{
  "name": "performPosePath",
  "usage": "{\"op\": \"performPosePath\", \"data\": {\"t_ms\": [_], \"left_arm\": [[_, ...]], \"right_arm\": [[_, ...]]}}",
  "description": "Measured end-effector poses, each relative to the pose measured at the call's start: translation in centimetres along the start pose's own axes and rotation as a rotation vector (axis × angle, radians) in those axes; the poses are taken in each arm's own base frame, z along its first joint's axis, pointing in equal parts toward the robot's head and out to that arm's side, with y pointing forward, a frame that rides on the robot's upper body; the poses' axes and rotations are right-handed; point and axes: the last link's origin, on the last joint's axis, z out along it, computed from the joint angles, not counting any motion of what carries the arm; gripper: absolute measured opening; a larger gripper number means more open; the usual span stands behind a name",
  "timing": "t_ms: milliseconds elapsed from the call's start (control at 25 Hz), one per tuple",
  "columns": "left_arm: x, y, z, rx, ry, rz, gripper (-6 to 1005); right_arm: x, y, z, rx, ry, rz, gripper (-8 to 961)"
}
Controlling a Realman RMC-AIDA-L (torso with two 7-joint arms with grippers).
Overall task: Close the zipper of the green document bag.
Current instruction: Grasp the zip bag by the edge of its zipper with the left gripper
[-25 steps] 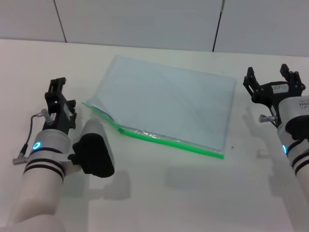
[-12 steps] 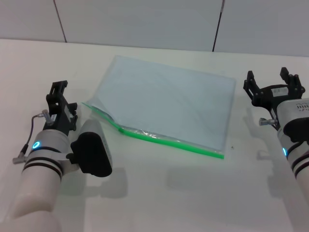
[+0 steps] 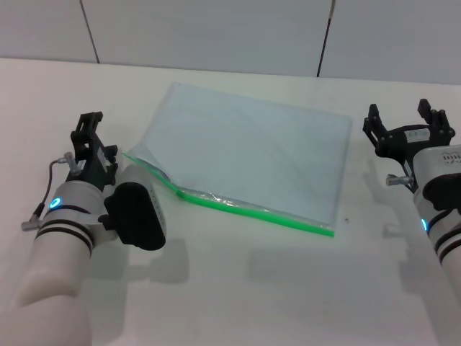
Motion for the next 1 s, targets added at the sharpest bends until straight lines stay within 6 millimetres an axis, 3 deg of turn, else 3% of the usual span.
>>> {"op": "performPosePath", "data": {"t_ms": [1000], "left_arm": [[0.85, 0.21, 1.0, -0.057, 0.045, 0.042, 721]], "right_arm": [[-0.09, 0.15, 0.04, -0.002, -0.002, 0.004, 835]]}}
